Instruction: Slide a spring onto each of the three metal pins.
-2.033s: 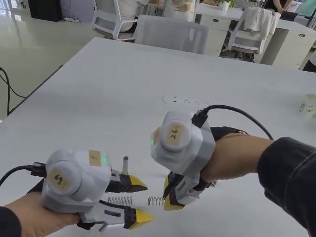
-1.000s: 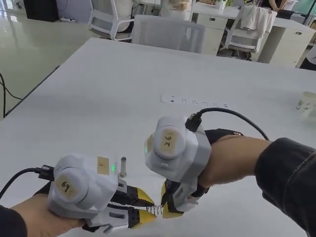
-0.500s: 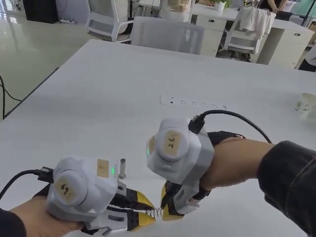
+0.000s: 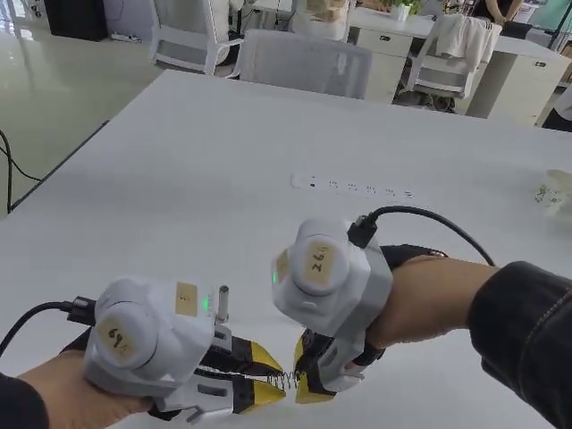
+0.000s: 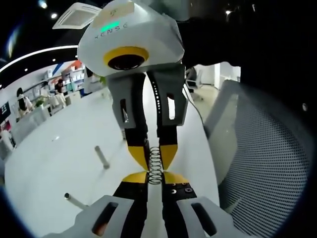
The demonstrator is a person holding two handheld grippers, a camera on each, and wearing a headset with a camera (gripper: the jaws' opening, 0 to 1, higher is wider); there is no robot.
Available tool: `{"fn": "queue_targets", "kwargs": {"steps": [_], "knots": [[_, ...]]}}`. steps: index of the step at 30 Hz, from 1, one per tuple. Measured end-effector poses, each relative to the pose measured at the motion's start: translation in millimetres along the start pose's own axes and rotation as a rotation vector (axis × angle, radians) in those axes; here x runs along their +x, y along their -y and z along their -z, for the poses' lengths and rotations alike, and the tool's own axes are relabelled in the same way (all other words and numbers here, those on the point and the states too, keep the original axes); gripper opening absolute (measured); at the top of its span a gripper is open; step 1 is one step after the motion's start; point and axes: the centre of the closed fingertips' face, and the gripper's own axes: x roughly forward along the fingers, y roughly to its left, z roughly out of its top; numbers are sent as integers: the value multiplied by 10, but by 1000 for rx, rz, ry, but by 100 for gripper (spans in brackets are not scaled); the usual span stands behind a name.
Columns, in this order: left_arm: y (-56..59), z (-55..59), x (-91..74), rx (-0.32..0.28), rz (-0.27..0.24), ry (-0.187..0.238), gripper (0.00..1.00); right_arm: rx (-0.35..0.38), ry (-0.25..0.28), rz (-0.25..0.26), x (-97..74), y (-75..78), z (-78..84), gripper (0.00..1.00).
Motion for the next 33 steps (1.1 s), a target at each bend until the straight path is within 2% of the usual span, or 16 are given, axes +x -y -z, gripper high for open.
{"fn": "queue_targets", "kwargs": {"steps": [8, 24, 33], "knots": [[-25, -63, -29, 2, -12, 19, 1, 23, 7, 3, 15, 17, 51, 10], [-49, -66, -41, -2, -24, 27, 2, 39, 24, 12, 3, 36, 58, 9], [-61, -43, -36, -24, -25, 27, 2, 43, 45, 18, -93, 32, -15, 9]]}}
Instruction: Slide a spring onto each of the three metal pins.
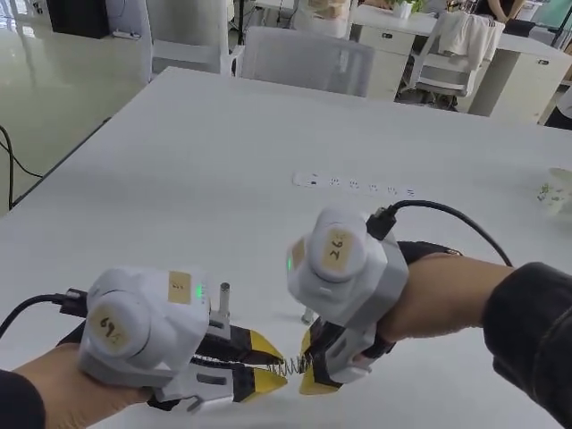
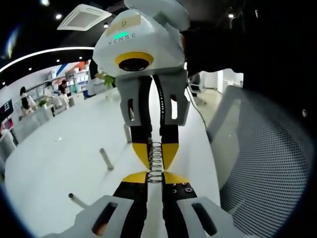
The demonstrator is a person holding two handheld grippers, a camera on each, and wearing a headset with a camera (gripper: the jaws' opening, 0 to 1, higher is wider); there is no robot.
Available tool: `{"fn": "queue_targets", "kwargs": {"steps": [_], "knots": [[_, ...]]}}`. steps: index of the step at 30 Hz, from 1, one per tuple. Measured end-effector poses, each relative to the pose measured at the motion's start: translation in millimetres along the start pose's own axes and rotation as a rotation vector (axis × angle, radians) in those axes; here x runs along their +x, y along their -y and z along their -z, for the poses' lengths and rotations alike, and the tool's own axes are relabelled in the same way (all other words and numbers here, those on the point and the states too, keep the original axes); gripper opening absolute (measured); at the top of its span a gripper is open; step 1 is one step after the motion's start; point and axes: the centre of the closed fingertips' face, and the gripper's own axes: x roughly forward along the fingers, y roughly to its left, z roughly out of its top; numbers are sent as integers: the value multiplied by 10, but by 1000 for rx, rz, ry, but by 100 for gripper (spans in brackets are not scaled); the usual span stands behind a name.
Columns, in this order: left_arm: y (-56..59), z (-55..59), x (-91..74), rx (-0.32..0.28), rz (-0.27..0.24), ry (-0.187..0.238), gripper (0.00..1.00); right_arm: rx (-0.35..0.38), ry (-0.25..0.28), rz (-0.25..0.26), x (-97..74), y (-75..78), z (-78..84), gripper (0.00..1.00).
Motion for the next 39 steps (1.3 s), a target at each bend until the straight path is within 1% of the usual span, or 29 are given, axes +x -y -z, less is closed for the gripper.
{"fn": "queue_targets", "kwargs": {"steps": [12, 17, 21, 24, 29, 32, 39], "knots": [[38, 31, 27, 3, 16, -14, 2, -19, 15, 2, -113, -51, -150, 9], [42, 61, 25, 6, 18, -27, 2, -27, 11, 8, -148, -54, -176, 8], [48, 48, 30, 10, 18, -21, 2, -35, 18, 15, -174, -65, -218, 8], [50, 32, 32, 13, 19, -15, 2, -32, 34, 14, -196, -70, -264, 8], [42, 22, 31, 10, 17, -10, 2, -35, 35, 20, -200, -67, -285, 8], [47, 14, 32, 6, 19, -5, 2, -26, 54, 16, -213, -75, -329, 8], [32, -2, 28, -1, 12, 3, 2, -23, 48, 23, -221, -62, -339, 8]]}}
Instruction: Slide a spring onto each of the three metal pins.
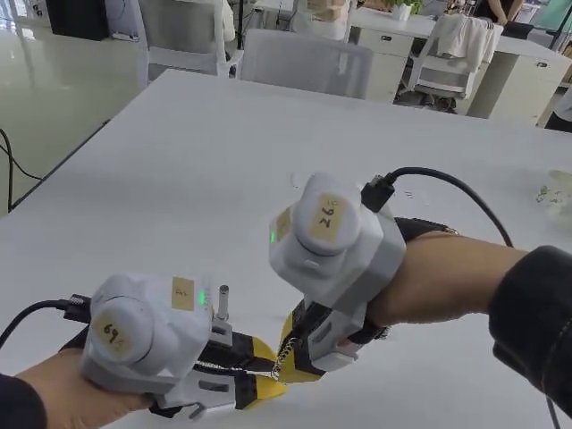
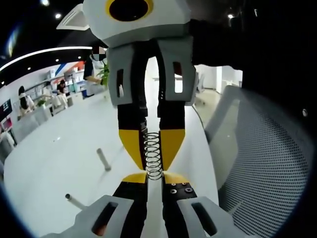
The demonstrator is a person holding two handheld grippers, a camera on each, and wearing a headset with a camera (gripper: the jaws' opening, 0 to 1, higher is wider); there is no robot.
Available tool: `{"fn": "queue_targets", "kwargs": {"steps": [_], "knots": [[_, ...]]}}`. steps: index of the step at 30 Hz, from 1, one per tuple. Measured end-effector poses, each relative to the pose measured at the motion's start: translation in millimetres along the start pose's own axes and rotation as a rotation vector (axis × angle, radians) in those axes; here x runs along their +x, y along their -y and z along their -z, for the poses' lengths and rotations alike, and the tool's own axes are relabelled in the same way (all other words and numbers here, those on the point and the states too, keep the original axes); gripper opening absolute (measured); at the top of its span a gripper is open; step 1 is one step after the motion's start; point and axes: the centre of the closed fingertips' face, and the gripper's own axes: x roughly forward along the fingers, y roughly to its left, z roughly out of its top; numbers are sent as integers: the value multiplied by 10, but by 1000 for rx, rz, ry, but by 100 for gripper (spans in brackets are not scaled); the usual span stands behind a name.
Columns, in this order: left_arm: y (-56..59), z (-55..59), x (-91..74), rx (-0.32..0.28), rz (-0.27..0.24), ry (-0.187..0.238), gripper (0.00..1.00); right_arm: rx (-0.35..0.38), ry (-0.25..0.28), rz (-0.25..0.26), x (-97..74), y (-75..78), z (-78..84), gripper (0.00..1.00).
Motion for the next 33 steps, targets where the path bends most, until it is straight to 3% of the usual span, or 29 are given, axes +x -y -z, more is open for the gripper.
{"fn": "queue_targets", "kwargs": {"steps": [16, 33], "knots": [[-36, 41, -20, -17, -10, -5, 1, -1, -10, 12, -18, 66, 27, 8], [-132, 115, -143, -58, -63, 18, 4, 56, -35, 73, -220, 372, 260, 8]]}}
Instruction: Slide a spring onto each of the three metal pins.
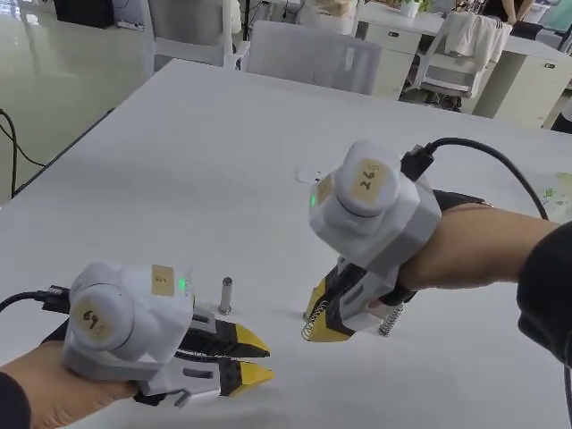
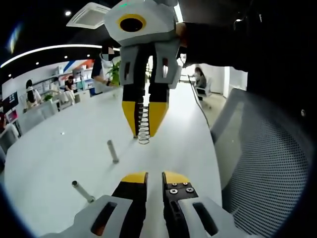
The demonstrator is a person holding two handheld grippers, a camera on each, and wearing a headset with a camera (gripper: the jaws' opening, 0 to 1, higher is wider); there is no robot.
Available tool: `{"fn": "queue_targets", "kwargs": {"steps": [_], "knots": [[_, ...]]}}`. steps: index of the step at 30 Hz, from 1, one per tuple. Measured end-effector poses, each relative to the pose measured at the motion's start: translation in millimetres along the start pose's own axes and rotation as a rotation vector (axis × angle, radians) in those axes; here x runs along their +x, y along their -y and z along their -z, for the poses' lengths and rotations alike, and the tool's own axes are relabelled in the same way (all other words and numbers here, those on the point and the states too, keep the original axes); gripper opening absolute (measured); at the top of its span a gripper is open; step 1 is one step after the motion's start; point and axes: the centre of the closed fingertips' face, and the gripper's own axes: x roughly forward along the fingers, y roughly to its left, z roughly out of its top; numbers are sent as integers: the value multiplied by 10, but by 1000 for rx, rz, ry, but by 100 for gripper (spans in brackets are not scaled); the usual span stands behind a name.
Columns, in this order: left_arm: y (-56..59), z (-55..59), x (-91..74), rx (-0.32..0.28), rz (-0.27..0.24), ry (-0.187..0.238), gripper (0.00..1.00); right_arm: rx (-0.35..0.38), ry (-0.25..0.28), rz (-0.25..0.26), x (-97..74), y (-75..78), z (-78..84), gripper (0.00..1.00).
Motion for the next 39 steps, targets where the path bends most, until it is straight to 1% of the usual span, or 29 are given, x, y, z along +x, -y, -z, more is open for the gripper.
{"fn": "queue_targets", "kwargs": {"steps": [5, 15, 19, 21, 24, 29, 34, 39], "knots": [[-33, 13, -35, -13, -17, 6, 10, 7, -15, 19, -46, 96, 58, 8], [-92, 69, -103, -50, -49, 14, 21, 15, -21, 48, -106, 260, 79, 8], [-139, 105, -159, -71, -73, 20, 26, 14, -31, 62, -112, 326, 92, 8], [-167, 123, -184, -89, -88, 22, 30, 15, -31, 64, -116, 353, 91, 8], [-196, 136, -219, -102, -105, 29, 34, 16, -28, 69, -121, 383, 86, 8], [-254, 175, -266, -135, -141, 29, 43, 14, -27, 73, -120, 422, 74, 8], [-291, 202, -312, -149, -167, 33, 49, 15, -31, 78, -114, 465, 81, 8], [-330, 230, -350, -166, -192, 34, 56, 13, -53, 87, -102, 522, 127, 8]]}}
